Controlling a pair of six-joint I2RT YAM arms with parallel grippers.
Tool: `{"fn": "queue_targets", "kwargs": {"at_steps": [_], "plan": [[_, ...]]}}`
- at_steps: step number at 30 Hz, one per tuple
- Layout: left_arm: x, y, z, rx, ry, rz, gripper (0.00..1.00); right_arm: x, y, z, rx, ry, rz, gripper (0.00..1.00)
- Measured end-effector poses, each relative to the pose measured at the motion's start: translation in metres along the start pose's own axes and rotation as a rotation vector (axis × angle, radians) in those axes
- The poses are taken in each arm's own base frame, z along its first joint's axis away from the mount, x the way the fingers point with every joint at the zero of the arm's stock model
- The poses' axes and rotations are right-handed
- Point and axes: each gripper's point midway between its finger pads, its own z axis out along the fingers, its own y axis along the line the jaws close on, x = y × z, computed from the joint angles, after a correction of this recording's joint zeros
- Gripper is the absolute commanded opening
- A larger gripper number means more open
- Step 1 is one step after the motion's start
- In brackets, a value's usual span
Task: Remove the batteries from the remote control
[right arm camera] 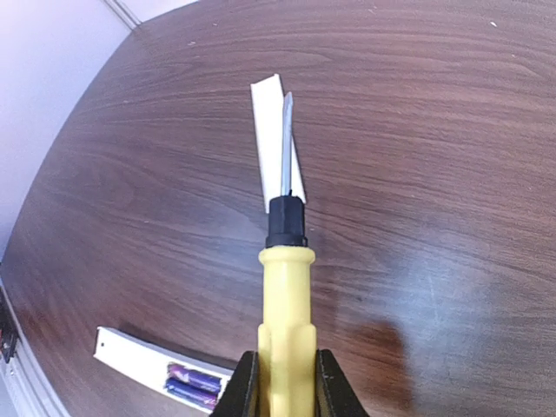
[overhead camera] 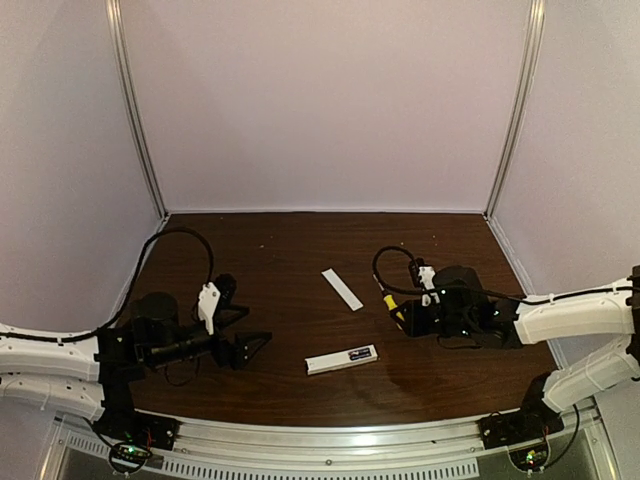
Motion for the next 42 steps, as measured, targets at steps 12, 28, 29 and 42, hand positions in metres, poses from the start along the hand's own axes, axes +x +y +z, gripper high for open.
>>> {"fn": "queue_targets", "kwargs": {"at_steps": [12,28,29,42], "plan": [[-0.03,-0.041,-0.011,0.221,-0.053,0.002,0.88,0.002,0.077,-0.061,-0.279,-0.036,-0.102,0.0],[-0.044,-0.076,-0.029,0.42,-0.048,-0.011,0.86,0.055,0.145,-0.103,-0.566,0.074,-0.327,0.0],[-0.042,-0.077,-0.028,0.426,-0.039,-0.012,0.86,0.057,0.147,-0.105,-0.579,0.077,-0.338,0.0],[-0.034,-0.09,-0.029,0.511,0.011,-0.027,0.83,0.084,0.174,-0.128,-0.704,0.104,-0.477,0.0]]}}
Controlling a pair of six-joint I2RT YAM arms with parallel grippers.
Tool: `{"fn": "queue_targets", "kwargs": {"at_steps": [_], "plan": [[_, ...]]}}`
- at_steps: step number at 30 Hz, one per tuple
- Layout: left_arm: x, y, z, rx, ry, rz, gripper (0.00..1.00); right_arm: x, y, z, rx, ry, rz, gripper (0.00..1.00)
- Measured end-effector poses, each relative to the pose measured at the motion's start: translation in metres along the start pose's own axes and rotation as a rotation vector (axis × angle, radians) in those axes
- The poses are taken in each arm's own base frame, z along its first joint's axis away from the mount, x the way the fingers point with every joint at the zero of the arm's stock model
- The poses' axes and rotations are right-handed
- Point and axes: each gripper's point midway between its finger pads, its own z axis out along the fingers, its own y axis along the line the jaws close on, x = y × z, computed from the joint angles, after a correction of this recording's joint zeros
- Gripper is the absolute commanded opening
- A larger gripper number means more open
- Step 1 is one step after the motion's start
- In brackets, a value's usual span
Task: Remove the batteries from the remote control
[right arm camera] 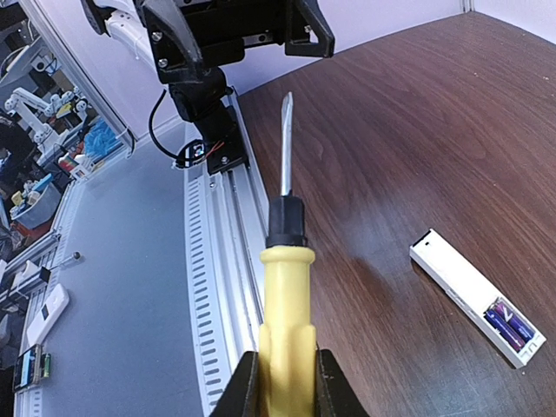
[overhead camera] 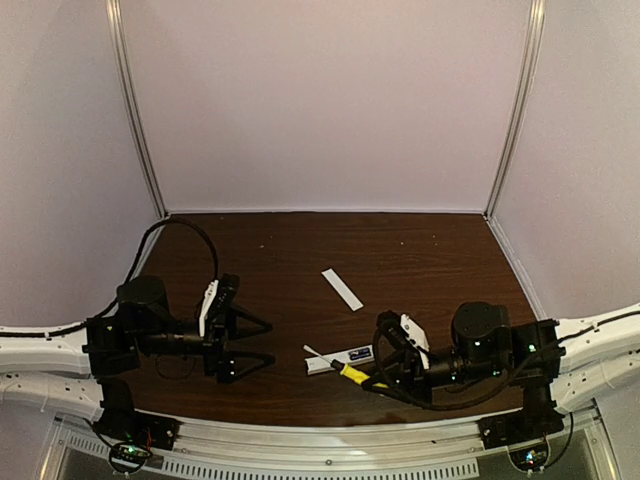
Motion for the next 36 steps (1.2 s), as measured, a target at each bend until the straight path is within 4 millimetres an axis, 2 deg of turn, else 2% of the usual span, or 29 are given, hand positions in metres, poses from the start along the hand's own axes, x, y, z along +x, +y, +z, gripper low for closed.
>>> {"fn": "queue_targets", "kwargs": {"at_steps": [9,14,22,27,36], "plan": [[0.011,-0.006,0.008,0.059,0.051,-0.021,0.79,0.005,0.02,0.009,-0.05,0.034,-0.064,0.0],[0.02,-0.011,0.017,0.117,0.091,-0.044,0.72,0.006,0.026,0.015,-0.061,0.05,-0.086,0.0],[0.032,-0.016,0.033,0.195,0.151,-0.088,0.6,-0.001,0.023,0.025,-0.032,0.053,-0.101,0.0],[0.037,-0.016,0.038,0.219,0.174,-0.109,0.51,0.002,0.02,0.03,-0.014,0.067,-0.106,0.0],[0.039,-0.017,0.044,0.239,0.189,-0.119,0.42,0.005,0.018,0.035,-0.004,0.083,-0.105,0.0]]}}
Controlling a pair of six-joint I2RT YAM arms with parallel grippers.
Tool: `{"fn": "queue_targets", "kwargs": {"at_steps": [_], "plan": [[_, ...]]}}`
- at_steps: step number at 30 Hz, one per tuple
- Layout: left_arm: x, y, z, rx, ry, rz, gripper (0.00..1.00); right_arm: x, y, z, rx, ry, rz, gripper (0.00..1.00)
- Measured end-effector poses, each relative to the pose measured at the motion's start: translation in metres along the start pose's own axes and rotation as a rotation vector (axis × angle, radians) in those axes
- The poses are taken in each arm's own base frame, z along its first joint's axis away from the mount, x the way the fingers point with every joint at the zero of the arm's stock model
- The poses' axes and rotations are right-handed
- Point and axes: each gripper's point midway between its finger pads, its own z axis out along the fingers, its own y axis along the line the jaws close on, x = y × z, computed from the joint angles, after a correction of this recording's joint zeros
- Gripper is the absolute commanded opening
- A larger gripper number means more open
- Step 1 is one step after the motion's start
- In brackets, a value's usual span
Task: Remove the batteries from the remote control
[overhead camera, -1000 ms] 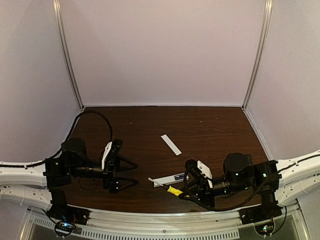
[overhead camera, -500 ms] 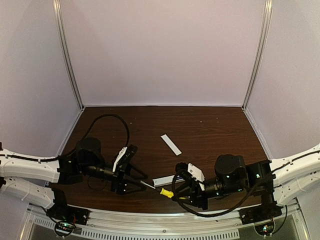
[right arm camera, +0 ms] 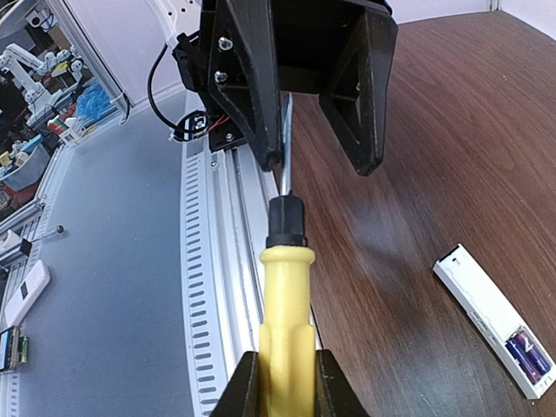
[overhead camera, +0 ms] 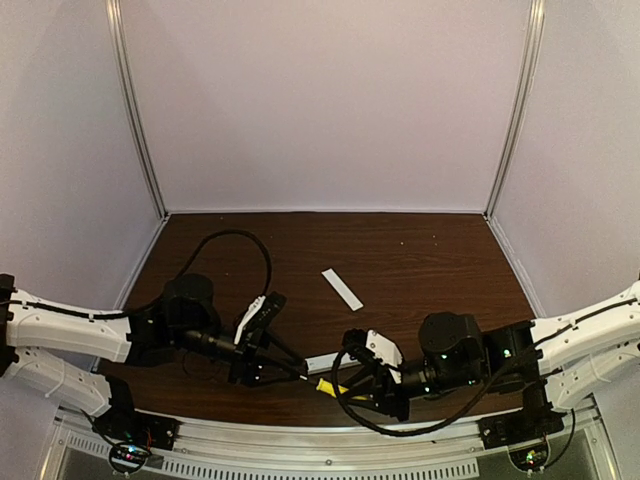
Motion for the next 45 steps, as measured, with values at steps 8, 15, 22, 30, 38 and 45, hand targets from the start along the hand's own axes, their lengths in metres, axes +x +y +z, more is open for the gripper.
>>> {"fn": "queue_targets", "kwargs": {"at_steps": [8,15,22,30,38,45], "plan": [[0.001,0.0,0.002,0.01,0.002,0.0,0.37,-0.001,-0.002,0.004,0.014,0.005,0.001,0.0],[0.003,0.001,0.003,0.014,0.011,-0.006,0.29,-0.002,-0.003,0.005,0.019,0.002,0.001,0.0],[0.001,0.0,0.004,0.023,0.012,-0.006,0.18,-0.004,-0.005,0.008,0.03,0.005,0.002,0.0],[-0.001,-0.004,0.005,0.041,0.013,0.001,0.0,-0.002,-0.008,0.009,0.048,0.01,-0.004,0.0],[-0.004,-0.003,0.004,0.022,0.003,0.005,0.0,-0.006,-0.013,0.008,0.087,-0.012,0.006,0.74],[-0.016,-0.001,-0.002,-0.027,-0.042,0.027,0.0,-0.027,-0.03,-0.002,0.183,-0.134,0.084,0.93]]}}
